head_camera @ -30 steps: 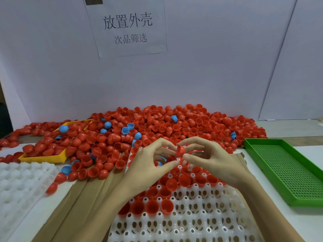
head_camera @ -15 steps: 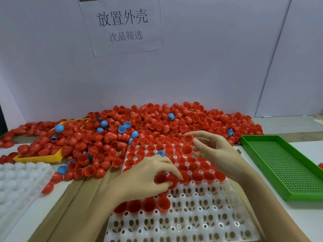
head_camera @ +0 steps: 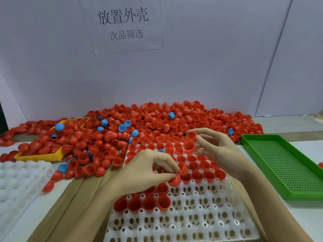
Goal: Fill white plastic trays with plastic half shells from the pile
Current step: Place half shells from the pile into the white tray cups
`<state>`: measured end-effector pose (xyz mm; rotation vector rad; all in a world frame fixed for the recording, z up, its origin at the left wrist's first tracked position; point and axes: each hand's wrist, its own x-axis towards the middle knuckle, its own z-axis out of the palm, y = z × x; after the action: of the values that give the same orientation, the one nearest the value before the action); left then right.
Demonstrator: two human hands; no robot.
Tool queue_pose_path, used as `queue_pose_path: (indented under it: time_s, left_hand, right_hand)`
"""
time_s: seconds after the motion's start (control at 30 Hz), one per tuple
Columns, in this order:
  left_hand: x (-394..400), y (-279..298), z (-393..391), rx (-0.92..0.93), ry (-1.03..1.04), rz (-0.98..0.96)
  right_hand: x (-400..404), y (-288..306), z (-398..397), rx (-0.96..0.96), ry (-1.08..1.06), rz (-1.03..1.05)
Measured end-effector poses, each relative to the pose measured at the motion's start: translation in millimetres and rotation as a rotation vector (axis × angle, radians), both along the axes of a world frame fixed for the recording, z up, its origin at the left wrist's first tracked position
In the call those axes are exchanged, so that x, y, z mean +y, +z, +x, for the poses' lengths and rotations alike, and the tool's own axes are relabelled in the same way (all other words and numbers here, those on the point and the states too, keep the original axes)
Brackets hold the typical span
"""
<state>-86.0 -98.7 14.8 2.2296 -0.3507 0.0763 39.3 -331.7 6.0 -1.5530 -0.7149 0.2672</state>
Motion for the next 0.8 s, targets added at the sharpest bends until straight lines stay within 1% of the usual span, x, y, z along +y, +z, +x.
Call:
queue_pose_path:
  time_s: [0.1, 0.17, 0.37, 0.53, 0.7, 0.73, 0.8]
  left_hand:
    - [-0.9, 2.9, -1.7, 0.028, -0.023, 0.013]
    - [-2.9, 2.7, -3.2, 0.020, -0.050, 0.061]
    - [-3.5, 3.4, -6.2, -0.122, -0.112, 0.244]
    - [-5.4, 2.2, -6.9, -0.233, -0.118, 0.506]
    - [-14.9, -2.3, -11.5, -0.329, -0.100, 0.574]
    - [-14.9, -3.1, -10.8, -0.323, -0.086, 0.588]
    - [-12.3, -1.3, -9.4, -0.301, -0.097, 0.545]
  right_hand:
    - [-0.2, 0.9, -0.6, 0.006, -0.017, 0.001]
    - [-0.1, 0.9, -0.7, 0.021, -0.019, 0.010]
    - [-1.5, 1.1, -1.0, 0.045, -0.027, 0.022]
    - [-1.4, 0.3, 0.1, 0.043, -0.026, 0.020]
    - [-1.9, -2.0, 1.9, 0.039, -0.027, 0.015]
    - [-2.0, -2.0, 2.5, 0.045, -0.032, 0.015]
    - [-2.9, -2.1, 3.6, 0.057, -0.044, 0.019]
